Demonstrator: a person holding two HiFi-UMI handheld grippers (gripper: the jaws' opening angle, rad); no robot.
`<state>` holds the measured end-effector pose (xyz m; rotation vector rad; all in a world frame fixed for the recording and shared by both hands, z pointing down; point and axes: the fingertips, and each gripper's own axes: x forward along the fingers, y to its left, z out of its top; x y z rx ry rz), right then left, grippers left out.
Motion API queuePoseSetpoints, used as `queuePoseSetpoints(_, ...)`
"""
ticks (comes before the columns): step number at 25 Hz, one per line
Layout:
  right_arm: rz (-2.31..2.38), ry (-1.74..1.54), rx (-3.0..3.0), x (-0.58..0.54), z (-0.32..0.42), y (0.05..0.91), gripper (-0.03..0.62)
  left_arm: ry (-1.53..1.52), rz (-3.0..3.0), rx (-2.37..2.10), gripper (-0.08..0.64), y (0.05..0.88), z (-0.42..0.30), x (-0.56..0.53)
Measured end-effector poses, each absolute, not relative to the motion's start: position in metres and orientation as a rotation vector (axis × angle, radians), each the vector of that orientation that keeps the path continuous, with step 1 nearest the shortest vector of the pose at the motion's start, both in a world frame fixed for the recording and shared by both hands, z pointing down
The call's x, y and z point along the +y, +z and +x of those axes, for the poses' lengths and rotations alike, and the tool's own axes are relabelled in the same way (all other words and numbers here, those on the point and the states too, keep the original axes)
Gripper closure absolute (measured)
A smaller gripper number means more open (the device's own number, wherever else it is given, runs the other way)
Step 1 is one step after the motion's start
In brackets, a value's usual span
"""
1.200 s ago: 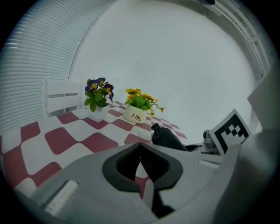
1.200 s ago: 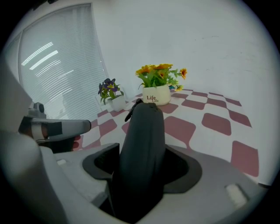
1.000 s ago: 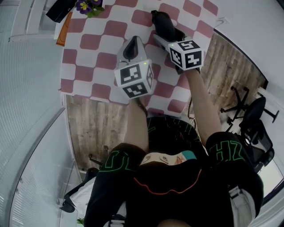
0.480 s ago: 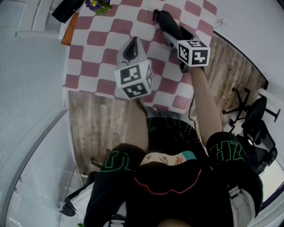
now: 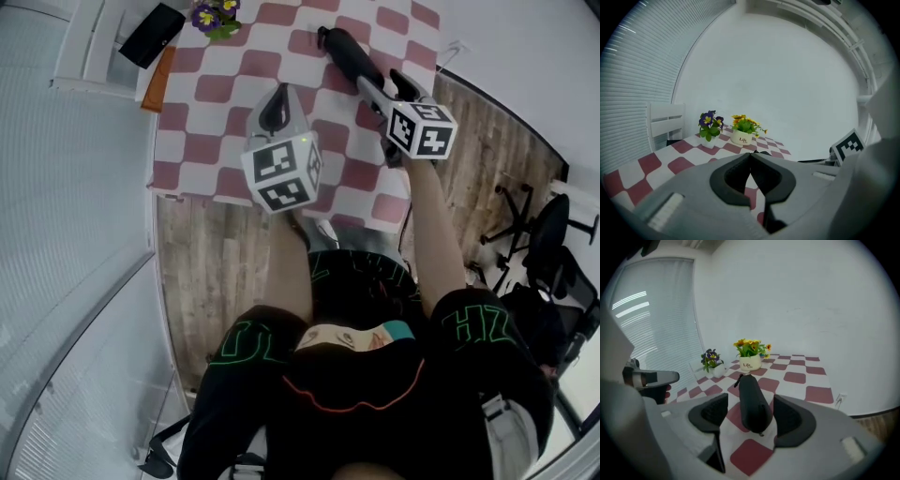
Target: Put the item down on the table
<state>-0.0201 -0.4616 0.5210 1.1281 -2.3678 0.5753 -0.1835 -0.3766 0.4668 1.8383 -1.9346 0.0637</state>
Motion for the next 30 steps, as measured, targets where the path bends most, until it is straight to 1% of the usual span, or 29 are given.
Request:
queuePoseSetpoints(1,1.153,0.582,-2.39,-0.457,-0.017,0.512,0.297,0.062,1.856,-1.936,0.552,0.462,-0.182,-0.376)
queuePoseSetpoints(3,1.218,0.582,-2.427,-0.449,-0.007,0.492,0.394,0.062,1.894,-1.937,0.552,0.451,-0.178,-0.377)
queuePoseSetpoints(8,1.317,0.595,-2.514,-0.437,0.009,0.448,0.518,0.046,2.003,-1.946,0.552,0.415,-0.17,-0.386)
queuePoseSetpoints(9,1.335,0.591,-2.537,-0.437,0.012,0.438,0.559,0.042,2.027,-1.947,0.552,0.406,-0.167,-0.389)
queuePoseSetpoints(10,1.354,0.582,-2.558,-0.439,0.015,0.427,0.588,0.039,2.053,-1.947,0.552,0.397,-0.164,-0.393)
queuePoseSetpoints(13,1.426,0.539,-2.62,-0.442,0.032,0.392,0.588,0.047,2.141,-1.949,0.552,0.37,-0.152,-0.401)
queuePoseSetpoints(17,1.485,0.386,-2.652,-0.437,0.054,0.349,0.588,0.066,2.252,-1.963,0.552,0.334,-0.134,-0.405)
queuePoseSetpoints(21,1.593,0.246,-2.631,-0.436,0.076,0.318,0.588,0.022,2.392,-1.943,0.552,0.299,-0.111,-0.419)
queuePoseSetpoints(25,1.657,0.127,-2.588,-0.431,0.087,0.298,0.588,-0.012,2.456,-1.931,0.552,0.28,-0.1,-0.42)
queuePoseSetpoints(30,1.714,0.067,-2.554,-0.432,0.097,0.287,0.588,-0.046,2.485,-1.93,0.552,0.269,-0.095,-0.421)
